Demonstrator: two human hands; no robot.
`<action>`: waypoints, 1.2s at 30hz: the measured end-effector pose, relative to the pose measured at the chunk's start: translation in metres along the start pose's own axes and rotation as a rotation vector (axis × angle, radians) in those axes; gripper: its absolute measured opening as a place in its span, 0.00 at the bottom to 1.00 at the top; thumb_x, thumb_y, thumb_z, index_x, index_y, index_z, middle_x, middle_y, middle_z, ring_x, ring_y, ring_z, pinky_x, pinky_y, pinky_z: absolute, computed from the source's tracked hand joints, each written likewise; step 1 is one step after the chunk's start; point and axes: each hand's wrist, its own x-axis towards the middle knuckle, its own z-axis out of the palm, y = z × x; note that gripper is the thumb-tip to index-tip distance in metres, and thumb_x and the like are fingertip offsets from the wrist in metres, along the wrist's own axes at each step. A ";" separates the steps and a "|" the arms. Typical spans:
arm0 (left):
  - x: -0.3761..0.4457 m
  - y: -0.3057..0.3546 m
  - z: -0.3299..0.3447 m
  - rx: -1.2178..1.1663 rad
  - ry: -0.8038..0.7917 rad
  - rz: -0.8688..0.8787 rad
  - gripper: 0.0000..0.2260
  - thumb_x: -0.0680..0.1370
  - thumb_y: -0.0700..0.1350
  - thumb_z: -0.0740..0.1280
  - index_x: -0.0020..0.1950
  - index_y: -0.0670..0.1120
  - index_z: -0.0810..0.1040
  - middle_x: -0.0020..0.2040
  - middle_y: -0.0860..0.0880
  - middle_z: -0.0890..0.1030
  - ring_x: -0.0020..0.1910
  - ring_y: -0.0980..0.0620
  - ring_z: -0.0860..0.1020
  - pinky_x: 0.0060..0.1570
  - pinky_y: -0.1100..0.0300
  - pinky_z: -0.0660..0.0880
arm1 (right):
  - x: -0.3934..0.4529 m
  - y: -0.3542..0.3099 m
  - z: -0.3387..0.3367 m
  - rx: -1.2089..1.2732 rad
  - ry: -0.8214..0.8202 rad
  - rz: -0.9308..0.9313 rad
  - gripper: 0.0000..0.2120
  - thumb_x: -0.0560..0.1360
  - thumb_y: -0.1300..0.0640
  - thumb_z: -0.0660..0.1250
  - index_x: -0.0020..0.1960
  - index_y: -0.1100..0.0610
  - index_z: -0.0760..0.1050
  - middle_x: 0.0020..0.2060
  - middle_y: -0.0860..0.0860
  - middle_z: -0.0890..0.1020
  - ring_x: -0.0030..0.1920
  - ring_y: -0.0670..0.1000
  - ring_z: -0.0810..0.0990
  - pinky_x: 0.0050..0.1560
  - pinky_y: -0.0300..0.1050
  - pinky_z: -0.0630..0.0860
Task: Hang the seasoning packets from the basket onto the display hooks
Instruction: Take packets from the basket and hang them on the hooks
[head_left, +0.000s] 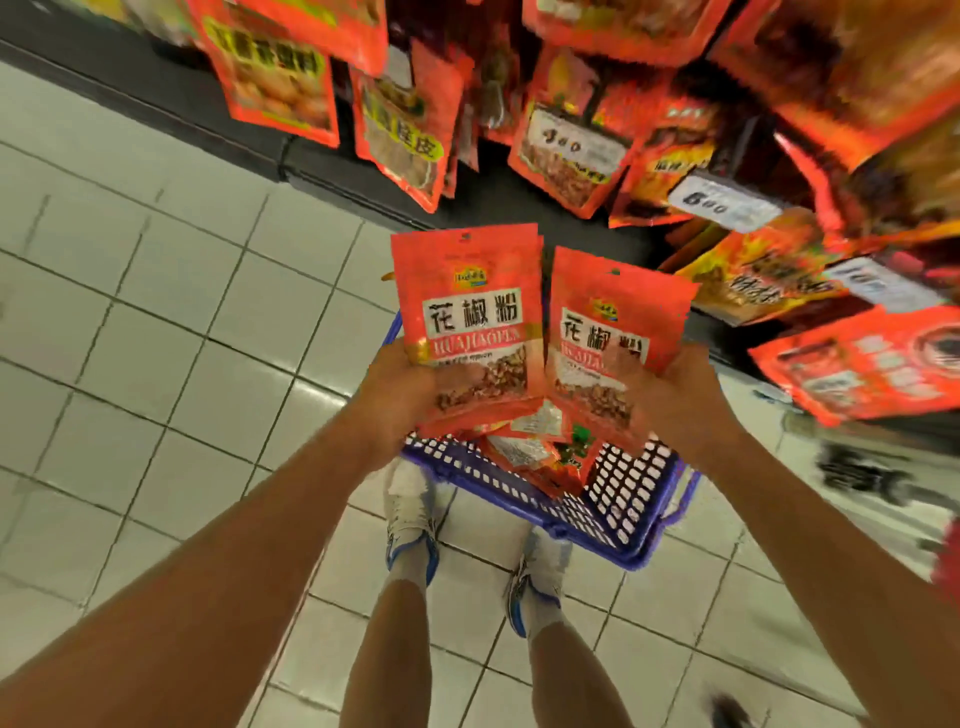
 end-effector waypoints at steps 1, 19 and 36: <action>-0.016 0.019 0.002 -0.011 -0.001 0.032 0.15 0.71 0.34 0.76 0.54 0.50 0.86 0.53 0.46 0.87 0.53 0.44 0.85 0.60 0.40 0.79 | -0.010 -0.026 -0.010 0.048 0.008 -0.040 0.04 0.78 0.59 0.72 0.45 0.51 0.83 0.44 0.51 0.88 0.48 0.54 0.87 0.54 0.56 0.82; -0.363 0.420 0.068 -0.048 -0.125 0.688 0.15 0.70 0.46 0.73 0.55 0.45 0.85 0.51 0.42 0.87 0.49 0.43 0.86 0.47 0.48 0.83 | -0.272 -0.486 -0.248 0.298 0.322 -0.742 0.03 0.67 0.57 0.73 0.35 0.50 0.81 0.31 0.40 0.83 0.32 0.40 0.78 0.37 0.36 0.77; -0.457 0.602 0.127 -0.015 -0.191 1.033 0.03 0.78 0.43 0.72 0.51 0.46 0.85 0.48 0.42 0.87 0.45 0.43 0.87 0.40 0.49 0.83 | -0.317 -0.698 -0.374 0.444 0.752 -0.965 0.14 0.75 0.48 0.73 0.32 0.50 0.80 0.29 0.41 0.84 0.30 0.40 0.83 0.29 0.35 0.76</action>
